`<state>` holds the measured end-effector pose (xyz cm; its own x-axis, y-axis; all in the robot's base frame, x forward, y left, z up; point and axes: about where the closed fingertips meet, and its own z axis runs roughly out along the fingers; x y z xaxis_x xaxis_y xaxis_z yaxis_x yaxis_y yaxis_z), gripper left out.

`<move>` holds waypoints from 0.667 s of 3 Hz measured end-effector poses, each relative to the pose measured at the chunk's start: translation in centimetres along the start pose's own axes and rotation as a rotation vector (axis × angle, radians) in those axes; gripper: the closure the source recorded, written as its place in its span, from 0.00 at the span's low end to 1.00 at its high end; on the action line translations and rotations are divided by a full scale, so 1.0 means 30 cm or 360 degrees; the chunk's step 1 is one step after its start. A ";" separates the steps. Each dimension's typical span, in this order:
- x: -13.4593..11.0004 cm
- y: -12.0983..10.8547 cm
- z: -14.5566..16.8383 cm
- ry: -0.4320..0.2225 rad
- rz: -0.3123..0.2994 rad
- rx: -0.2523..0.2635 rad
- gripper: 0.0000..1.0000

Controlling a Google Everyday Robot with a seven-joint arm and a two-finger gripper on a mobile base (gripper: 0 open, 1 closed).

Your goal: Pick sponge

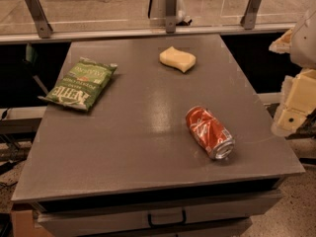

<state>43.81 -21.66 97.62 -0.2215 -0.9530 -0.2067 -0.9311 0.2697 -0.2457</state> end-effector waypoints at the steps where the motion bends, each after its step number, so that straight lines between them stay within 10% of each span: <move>1: 0.000 0.000 0.000 0.0000 0.0000 0.0000 0.00; 2: -0.025 -0.013 0.017 -0.0065 -0.0026 -0.0013 0.00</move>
Offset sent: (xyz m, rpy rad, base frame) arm 0.0154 0.0144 -0.0113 0.0842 0.0098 0.0666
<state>44.48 -20.99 97.38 -0.1941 -0.9508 -0.2414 -0.9368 0.2527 -0.2419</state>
